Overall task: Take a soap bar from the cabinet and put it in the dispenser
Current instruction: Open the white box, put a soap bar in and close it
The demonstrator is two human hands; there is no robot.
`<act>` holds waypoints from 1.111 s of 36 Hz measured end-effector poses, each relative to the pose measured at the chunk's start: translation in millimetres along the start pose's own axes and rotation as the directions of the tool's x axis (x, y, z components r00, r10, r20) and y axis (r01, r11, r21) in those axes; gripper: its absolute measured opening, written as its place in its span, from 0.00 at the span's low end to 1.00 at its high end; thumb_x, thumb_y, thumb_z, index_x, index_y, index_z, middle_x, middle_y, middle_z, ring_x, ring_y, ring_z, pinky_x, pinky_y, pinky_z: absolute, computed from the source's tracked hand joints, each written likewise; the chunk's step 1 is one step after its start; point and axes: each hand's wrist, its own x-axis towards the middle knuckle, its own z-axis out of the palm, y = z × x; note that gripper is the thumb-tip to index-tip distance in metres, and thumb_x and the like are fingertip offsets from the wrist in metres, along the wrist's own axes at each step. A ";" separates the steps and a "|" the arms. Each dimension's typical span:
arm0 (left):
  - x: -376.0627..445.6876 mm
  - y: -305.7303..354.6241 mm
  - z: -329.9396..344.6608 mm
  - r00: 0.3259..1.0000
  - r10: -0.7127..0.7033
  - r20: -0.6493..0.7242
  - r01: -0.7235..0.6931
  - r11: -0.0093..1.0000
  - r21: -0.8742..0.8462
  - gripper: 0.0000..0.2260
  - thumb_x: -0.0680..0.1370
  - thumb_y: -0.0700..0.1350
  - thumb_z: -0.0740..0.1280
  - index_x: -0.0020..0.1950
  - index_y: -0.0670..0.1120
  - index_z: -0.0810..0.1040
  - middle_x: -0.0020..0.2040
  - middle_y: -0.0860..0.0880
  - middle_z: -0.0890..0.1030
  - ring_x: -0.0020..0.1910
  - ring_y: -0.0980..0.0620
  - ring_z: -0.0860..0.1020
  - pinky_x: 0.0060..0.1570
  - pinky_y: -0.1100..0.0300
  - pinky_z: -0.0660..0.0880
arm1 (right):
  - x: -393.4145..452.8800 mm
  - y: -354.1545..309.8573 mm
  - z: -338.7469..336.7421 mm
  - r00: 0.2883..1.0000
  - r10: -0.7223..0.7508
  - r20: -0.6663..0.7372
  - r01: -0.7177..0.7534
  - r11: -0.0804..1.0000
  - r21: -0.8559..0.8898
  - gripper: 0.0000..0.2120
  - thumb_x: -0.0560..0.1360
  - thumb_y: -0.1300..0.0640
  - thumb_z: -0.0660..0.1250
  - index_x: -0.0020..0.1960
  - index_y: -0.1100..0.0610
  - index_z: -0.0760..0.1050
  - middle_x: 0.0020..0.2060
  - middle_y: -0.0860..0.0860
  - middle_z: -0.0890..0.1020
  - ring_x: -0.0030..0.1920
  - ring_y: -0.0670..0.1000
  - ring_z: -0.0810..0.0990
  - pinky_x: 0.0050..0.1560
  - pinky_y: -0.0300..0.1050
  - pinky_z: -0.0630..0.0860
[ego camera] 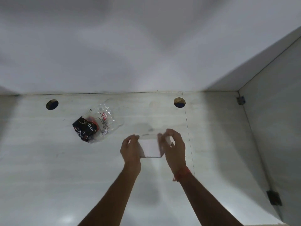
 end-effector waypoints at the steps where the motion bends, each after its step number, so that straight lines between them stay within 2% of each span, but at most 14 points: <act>1: 1.0 -0.9 8.2 0.993 0.119 0.010 -0.119 0.993 -0.003 0.04 0.75 0.40 0.69 0.47 0.47 0.81 0.45 0.50 0.80 0.49 0.48 0.77 0.49 0.54 0.75 | 11.9 -0.4 5.9 0.988 0.154 -0.006 -0.153 0.985 0.080 0.14 0.74 0.48 0.71 0.55 0.54 0.75 0.56 0.48 0.79 0.57 0.47 0.79 0.53 0.38 0.75; 4: 15.2 -6.3 26.7 0.916 0.378 0.136 -0.393 0.914 0.103 0.09 0.78 0.45 0.67 0.58 0.48 0.79 0.57 0.50 0.81 0.57 0.52 0.78 0.58 0.55 0.75 | 48.5 2.3 21.2 0.919 0.389 0.065 -0.393 0.894 0.214 0.16 0.78 0.49 0.66 0.63 0.55 0.72 0.58 0.51 0.76 0.54 0.51 0.77 0.50 0.42 0.74; 9: 62.4 0.3 56.0 0.718 0.512 0.471 -0.671 0.689 0.273 0.19 0.81 0.49 0.62 0.72 0.47 0.72 0.71 0.51 0.73 0.71 0.55 0.71 0.70 0.60 0.68 | 105.6 17.6 27.1 0.958 0.278 0.064 -0.284 0.952 0.114 0.10 0.79 0.58 0.61 0.58 0.55 0.75 0.51 0.50 0.79 0.54 0.54 0.78 0.55 0.46 0.76; 13: 104.5 0.0 64.9 0.593 0.457 0.662 -0.790 0.488 0.371 0.22 0.81 0.48 0.59 0.75 0.47 0.66 0.77 0.47 0.66 0.75 0.54 0.64 0.73 0.59 0.62 | 129.3 41.1 27.5 0.979 0.187 0.085 -0.187 0.982 -0.006 0.15 0.77 0.66 0.58 0.61 0.55 0.74 0.55 0.49 0.80 0.57 0.52 0.77 0.59 0.45 0.74; 18: 131.9 -17.1 60.5 0.566 0.398 0.722 -0.819 0.374 0.436 0.22 0.84 0.46 0.56 0.79 0.50 0.59 0.80 0.50 0.58 0.76 0.60 0.57 0.72 0.65 0.59 | 134.0 56.5 35.4 0.985 0.145 0.092 -0.132 0.982 -0.135 0.20 0.81 0.63 0.56 0.73 0.56 0.67 0.66 0.50 0.77 0.64 0.50 0.75 0.65 0.41 0.71; 22: 130.0 -12.7 62.2 0.586 0.363 0.725 -0.793 0.442 0.419 0.23 0.83 0.46 0.59 0.78 0.51 0.60 0.79 0.51 0.61 0.78 0.55 0.59 0.73 0.63 0.62 | 138.6 59.1 30.5 0.982 0.155 0.113 -0.137 0.979 -0.148 0.20 0.81 0.62 0.59 0.72 0.54 0.67 0.66 0.51 0.77 0.66 0.52 0.75 0.69 0.51 0.72; 25: 119.7 -2.2 55.6 0.656 0.342 0.672 -0.725 0.531 0.437 0.25 0.81 0.51 0.63 0.78 0.53 0.62 0.77 0.53 0.65 0.75 0.51 0.65 0.72 0.53 0.66 | 128.2 49.1 34.9 0.985 0.164 0.045 -0.152 0.968 -0.199 0.24 0.81 0.60 0.62 0.75 0.56 0.63 0.71 0.55 0.72 0.71 0.56 0.71 0.71 0.45 0.66; 27: 110.1 14.1 44.1 0.668 0.477 0.571 -0.727 0.584 0.362 0.24 0.79 0.50 0.66 0.75 0.49 0.68 0.73 0.54 0.72 0.69 0.56 0.73 0.66 0.58 0.72 | 114.5 35.2 45.2 0.998 -0.030 -0.051 0.010 0.935 -0.353 0.24 0.80 0.59 0.64 0.74 0.59 0.64 0.72 0.57 0.70 0.72 0.55 0.68 0.69 0.32 0.58; 29: 106.6 35.7 23.9 0.604 0.686 0.406 -0.796 0.535 0.283 0.17 0.79 0.41 0.67 0.68 0.40 0.75 0.63 0.50 0.79 0.58 0.62 0.79 0.56 0.65 0.75 | 100.4 20.8 67.3 0.967 -0.254 -0.017 0.220 0.870 -0.440 0.22 0.78 0.58 0.66 0.70 0.60 0.68 0.68 0.57 0.72 0.69 0.54 0.68 0.68 0.26 0.54; 31: 106.3 58.6 -1.7 0.545 0.808 0.225 -0.827 0.474 0.303 0.12 0.79 0.37 0.66 0.63 0.39 0.77 0.55 0.49 0.81 0.51 0.59 0.80 0.51 0.64 0.76 | 91.4 14.1 96.7 0.930 -0.346 0.124 0.365 0.830 -0.422 0.19 0.77 0.59 0.67 0.67 0.60 0.72 0.64 0.56 0.76 0.65 0.53 0.70 0.69 0.31 0.59; 35: 134.9 89.9 -68.5 0.362 0.930 -0.070 -0.780 0.343 0.524 0.07 0.77 0.35 0.66 0.53 0.43 0.78 0.49 0.54 0.79 0.47 0.56 0.75 0.54 0.65 0.71 | 84.9 5.5 163.6 0.893 -0.199 0.403 0.345 0.878 -0.332 0.19 0.77 0.58 0.68 0.67 0.60 0.73 0.63 0.55 0.78 0.65 0.55 0.74 0.69 0.44 0.67; 36: 146.0 96.5 -91.7 0.383 0.911 -0.155 -0.690 0.393 0.607 0.10 0.77 0.36 0.66 0.57 0.42 0.77 0.53 0.49 0.80 0.51 0.51 0.76 0.57 0.61 0.71 | 82.9 3.3 184.9 0.893 -0.133 0.429 0.296 0.893 -0.339 0.21 0.77 0.58 0.68 0.68 0.60 0.72 0.65 0.56 0.76 0.66 0.56 0.73 0.69 0.48 0.68; 39: 170.5 104.6 -124.7 0.738 0.528 -0.419 -0.212 0.772 0.599 0.18 0.79 0.46 0.63 0.67 0.40 0.72 0.64 0.35 0.75 0.62 0.34 0.73 0.64 0.47 0.68 | 100.0 5.1 216.7 0.925 -0.023 0.378 0.216 0.852 -0.477 0.25 0.78 0.57 0.66 0.72 0.63 0.66 0.69 0.60 0.72 0.69 0.60 0.69 0.69 0.49 0.64; 40: 178.8 105.5 -134.4 0.824 0.398 -0.403 -0.091 0.796 0.599 0.21 0.80 0.51 0.61 0.65 0.38 0.74 0.63 0.33 0.76 0.62 0.33 0.74 0.64 0.45 0.70 | 105.1 6.1 225.2 0.930 -0.001 0.367 0.213 0.816 -0.538 0.25 0.78 0.56 0.65 0.73 0.63 0.64 0.69 0.60 0.71 0.70 0.61 0.68 0.69 0.50 0.63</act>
